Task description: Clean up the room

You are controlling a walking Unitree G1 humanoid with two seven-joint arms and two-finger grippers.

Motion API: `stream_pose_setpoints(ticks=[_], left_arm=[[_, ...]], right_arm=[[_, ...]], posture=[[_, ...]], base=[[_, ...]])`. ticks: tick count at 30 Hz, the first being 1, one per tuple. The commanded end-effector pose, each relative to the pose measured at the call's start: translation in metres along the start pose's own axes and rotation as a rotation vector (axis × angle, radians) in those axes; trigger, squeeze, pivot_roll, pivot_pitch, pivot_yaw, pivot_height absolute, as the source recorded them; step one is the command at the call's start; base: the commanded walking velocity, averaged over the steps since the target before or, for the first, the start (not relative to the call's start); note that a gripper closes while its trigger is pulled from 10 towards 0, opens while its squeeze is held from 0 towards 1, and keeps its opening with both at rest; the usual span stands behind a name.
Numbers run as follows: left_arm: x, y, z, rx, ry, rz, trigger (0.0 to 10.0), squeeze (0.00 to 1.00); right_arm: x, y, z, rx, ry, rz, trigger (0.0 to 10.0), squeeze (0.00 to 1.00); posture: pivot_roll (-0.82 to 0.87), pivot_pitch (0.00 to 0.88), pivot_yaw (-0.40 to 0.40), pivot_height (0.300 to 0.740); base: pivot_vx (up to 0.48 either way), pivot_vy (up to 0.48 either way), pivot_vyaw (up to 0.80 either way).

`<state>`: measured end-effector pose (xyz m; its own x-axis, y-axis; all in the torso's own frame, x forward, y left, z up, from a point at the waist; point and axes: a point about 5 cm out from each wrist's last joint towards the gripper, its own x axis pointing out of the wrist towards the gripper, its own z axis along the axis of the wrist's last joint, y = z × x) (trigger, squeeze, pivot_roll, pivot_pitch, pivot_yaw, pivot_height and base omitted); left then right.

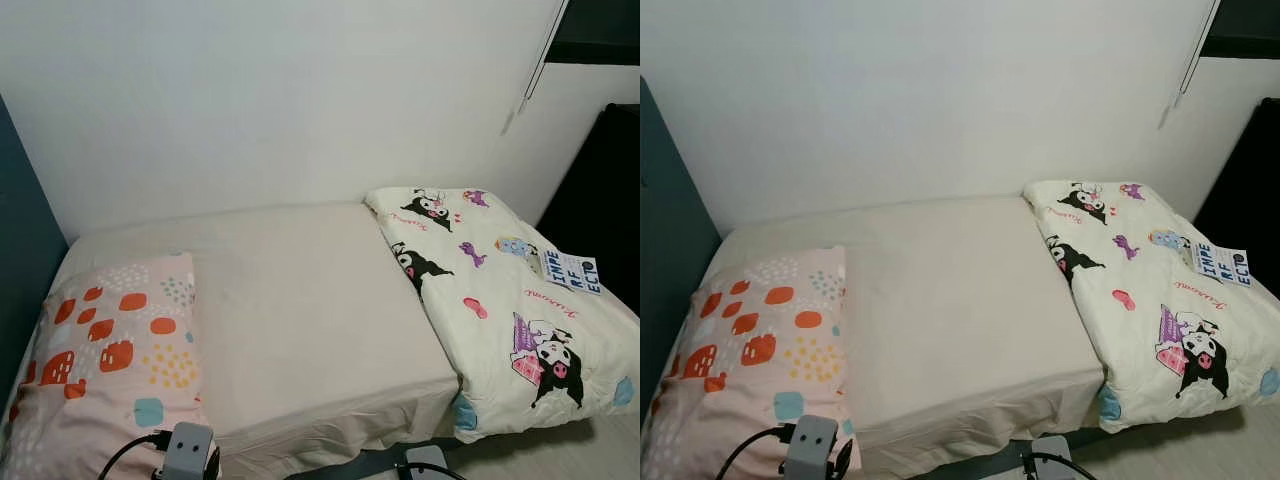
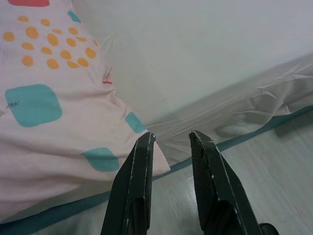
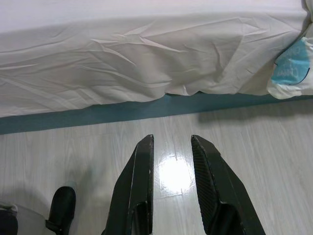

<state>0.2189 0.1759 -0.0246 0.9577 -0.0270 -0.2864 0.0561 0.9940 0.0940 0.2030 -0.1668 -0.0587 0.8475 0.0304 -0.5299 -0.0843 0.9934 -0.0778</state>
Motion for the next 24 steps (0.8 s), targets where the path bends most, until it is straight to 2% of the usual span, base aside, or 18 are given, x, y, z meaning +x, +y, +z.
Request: stream_pose_setpoints(ticks=[1,17,24], left_arm=[[-0.0043,0.0004,-0.0062,0.004,0.026,0.001,10.0,0.00],[-0.0090,0.0020,-0.0127,0.006,0.051,0.013,10.0,0.00],[-0.0099,0.0027,-0.0123,0.003,0.043,0.020,10.0,0.00]], right_arm=[[-0.0027,0.0008,-0.0074,-0.001,0.036,0.006,10.0,0.00],[-0.0054,0.0037,-0.0117,-0.006,0.043,0.019,10.0,0.00],[-0.0068,0.0098,-0.0129,-0.006,0.037,0.039,10.0,0.00]], posture=[[0.07,0.075,-0.065,0.740],[0.07,0.036,-0.075,0.740],[0.08,0.010,-0.079,0.740]], base=[[0.000,0.000,0.00],[0.000,0.000,0.00],[0.000,0.000,0.00]])
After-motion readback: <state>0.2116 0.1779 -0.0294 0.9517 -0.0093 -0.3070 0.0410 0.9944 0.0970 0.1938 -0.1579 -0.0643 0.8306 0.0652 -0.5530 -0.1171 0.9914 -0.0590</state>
